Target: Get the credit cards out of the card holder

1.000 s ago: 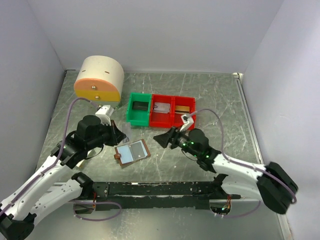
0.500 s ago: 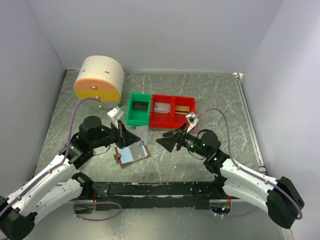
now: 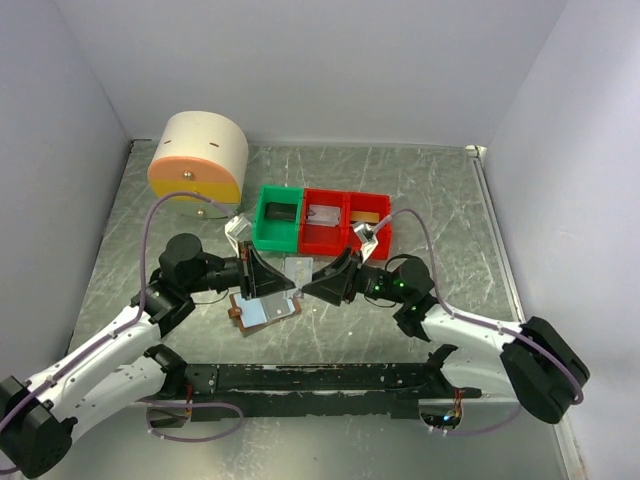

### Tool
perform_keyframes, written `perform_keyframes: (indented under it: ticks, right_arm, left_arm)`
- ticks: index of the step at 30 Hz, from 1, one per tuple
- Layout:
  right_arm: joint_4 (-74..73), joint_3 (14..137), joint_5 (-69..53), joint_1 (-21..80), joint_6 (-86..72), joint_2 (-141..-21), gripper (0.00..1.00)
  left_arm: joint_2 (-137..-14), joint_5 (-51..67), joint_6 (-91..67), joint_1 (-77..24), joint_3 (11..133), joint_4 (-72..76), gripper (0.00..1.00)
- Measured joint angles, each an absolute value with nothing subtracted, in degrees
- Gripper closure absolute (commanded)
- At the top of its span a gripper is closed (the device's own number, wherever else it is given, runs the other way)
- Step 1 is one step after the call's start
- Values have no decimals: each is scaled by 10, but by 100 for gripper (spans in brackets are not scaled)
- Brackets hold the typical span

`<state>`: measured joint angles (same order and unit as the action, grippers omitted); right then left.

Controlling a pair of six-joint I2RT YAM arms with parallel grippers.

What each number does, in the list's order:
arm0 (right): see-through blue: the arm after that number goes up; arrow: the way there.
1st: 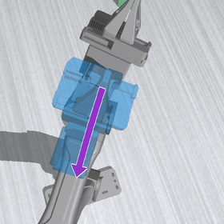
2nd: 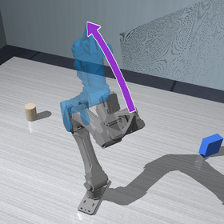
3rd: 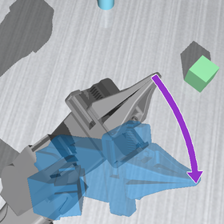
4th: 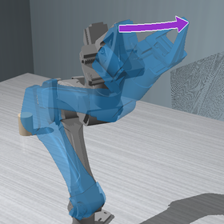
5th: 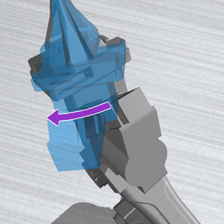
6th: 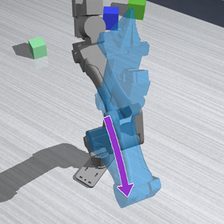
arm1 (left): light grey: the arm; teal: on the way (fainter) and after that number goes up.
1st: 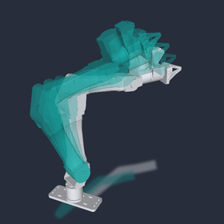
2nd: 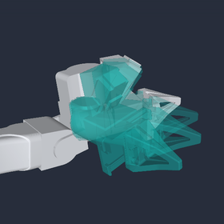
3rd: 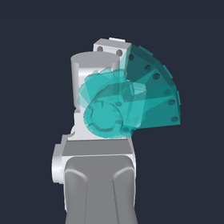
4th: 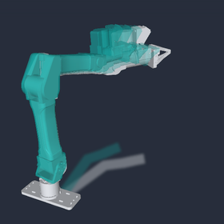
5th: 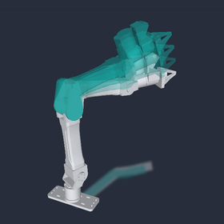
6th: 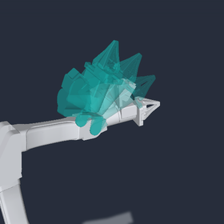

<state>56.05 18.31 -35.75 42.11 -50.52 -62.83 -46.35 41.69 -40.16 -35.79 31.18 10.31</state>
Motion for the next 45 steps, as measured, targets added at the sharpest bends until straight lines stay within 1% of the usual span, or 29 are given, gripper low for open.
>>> perform_keyframes:
  ticks: [6, 7, 10, 12, 13, 14, 15, 17, 18, 20, 21, 24, 26, 30, 33, 37, 40, 42, 45]
  right_arm:
    - [667, 182, -366, 421, -569, -689, 76]
    - [682, 182, -366, 421, -579, -698, 81]
    - [717, 182, -368, 421, -599, -715, 98]
    - [728, 182, -370, 421, -607, -719, 100]
    - [731, 182, -371, 421, -609, -721, 100]
    - [731, 182, -371, 421, -610, -721, 100]
    - [730, 182, -373, 421, -611, -721, 100]
    - [722, 182, -374, 421, -608, -718, 100]
    - [714, 182, -373, 420, -605, -713, 100]
    - [691, 182, -368, 419, -594, -698, 100]
    - [673, 182, -364, 418, -586, -686, 100]
    - [593, 187, -342, 417, -549, -642, 100]
    - [514, 200, -312, 417, -514, -609, 100]
    - [373, 228, -238, 417, -445, -559, 100]
    - [286, 241, -170, 420, -390, -537, 100]
    - [187, 282, -80, 436, -313, -555, 100]
    - [136, 328, 8, 472, -245, -587, 100]
    - [120, 353, 74, 504, -185, -605, 100]
    - [115, 374, 145, 535, -90, -628, 100]
  left_arm:
    - [-487, 443, -397, -358, 312, 100, 93]
    - [-488, 444, -396, -358, 312, 97, 93]
    - [-486, 446, -394, -358, 312, 92, 93]
    - [-483, 446, -394, -358, 312, 89, 92]
    - [-481, 446, -393, -358, 312, 88, 89]
    - [-478, 446, -392, -358, 313, 84, 84]
    - [-477, 443, -389, -358, 315, 79, 74]
    - [-475, 435, -379, -358, 320, 62, 48]
    - [-474, 428, -374, -358, 326, 43, 37]
    - [-471, 403, -357, -358, 344, 1, 8]
    - [-469, 389, -347, -358, 354, -22, 1]
    - [-454, 326, -319, -358, 394, -101, 0]
    - [-440, 274, -299, -358, 423, -154, 0]
    - [-414, 133, -261, -358, 484, -250, 0]
    - [-403, 25, -241, -358, 505, -293, 1]
    - [-412, -90, -213, -358, 506, -328, 0]
    - [-439, -156, -211, -358, 504, -343, 0]
    - [-460, -196, -217, -356, 496, -348, 0]
    - [-478, -221, -226, -333, 488, -363, 1]
